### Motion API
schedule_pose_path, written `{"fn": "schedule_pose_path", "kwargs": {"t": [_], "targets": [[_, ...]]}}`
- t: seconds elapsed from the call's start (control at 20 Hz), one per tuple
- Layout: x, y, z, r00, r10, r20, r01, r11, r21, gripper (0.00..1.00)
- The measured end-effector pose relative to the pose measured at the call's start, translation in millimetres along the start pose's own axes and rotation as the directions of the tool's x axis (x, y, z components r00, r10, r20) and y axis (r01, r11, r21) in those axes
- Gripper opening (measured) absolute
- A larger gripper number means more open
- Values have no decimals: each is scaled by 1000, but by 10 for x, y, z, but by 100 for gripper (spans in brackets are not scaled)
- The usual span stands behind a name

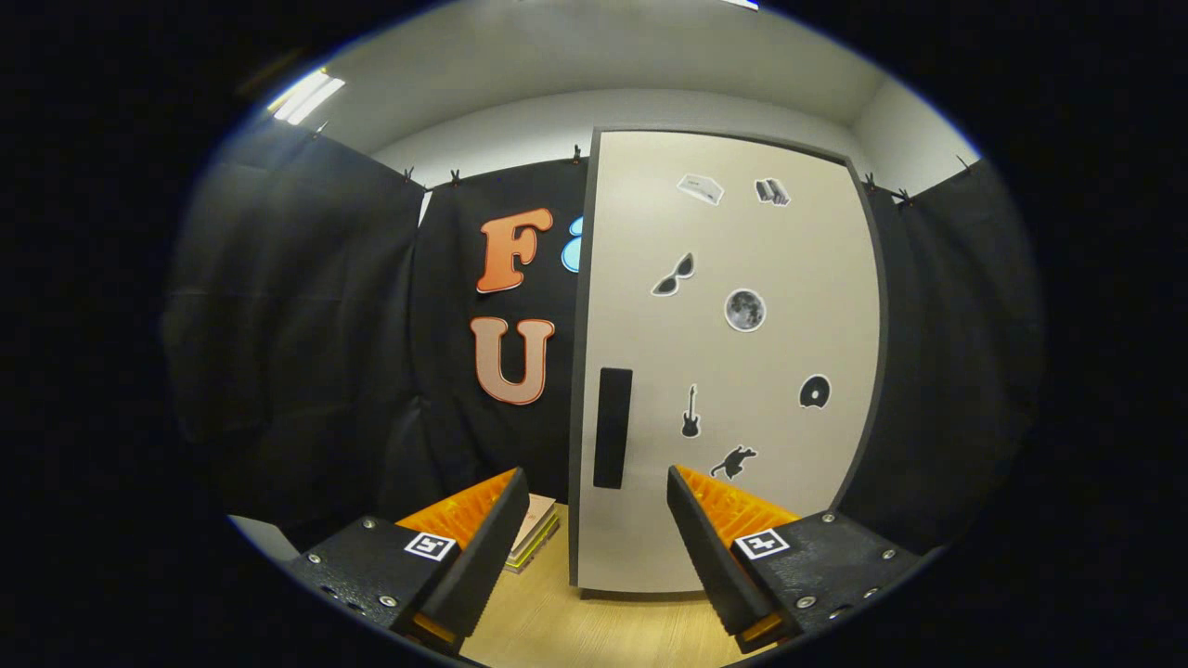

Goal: Open the shoe cabinet door, grab the shoes and put them into the shoe cabinet, then close the shoe cabinet door.

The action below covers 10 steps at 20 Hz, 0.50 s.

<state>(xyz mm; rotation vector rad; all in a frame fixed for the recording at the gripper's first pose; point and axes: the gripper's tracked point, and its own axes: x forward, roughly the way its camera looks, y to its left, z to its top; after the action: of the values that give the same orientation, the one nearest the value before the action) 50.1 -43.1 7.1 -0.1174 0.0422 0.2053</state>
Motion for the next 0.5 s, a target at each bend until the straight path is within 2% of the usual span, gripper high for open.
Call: {"fn": "schedule_pose_path", "kwargs": {"t": [0.5], "targets": [[-1254, -393, 162, 991, -131, 31, 130, 991, 27, 94]]}}
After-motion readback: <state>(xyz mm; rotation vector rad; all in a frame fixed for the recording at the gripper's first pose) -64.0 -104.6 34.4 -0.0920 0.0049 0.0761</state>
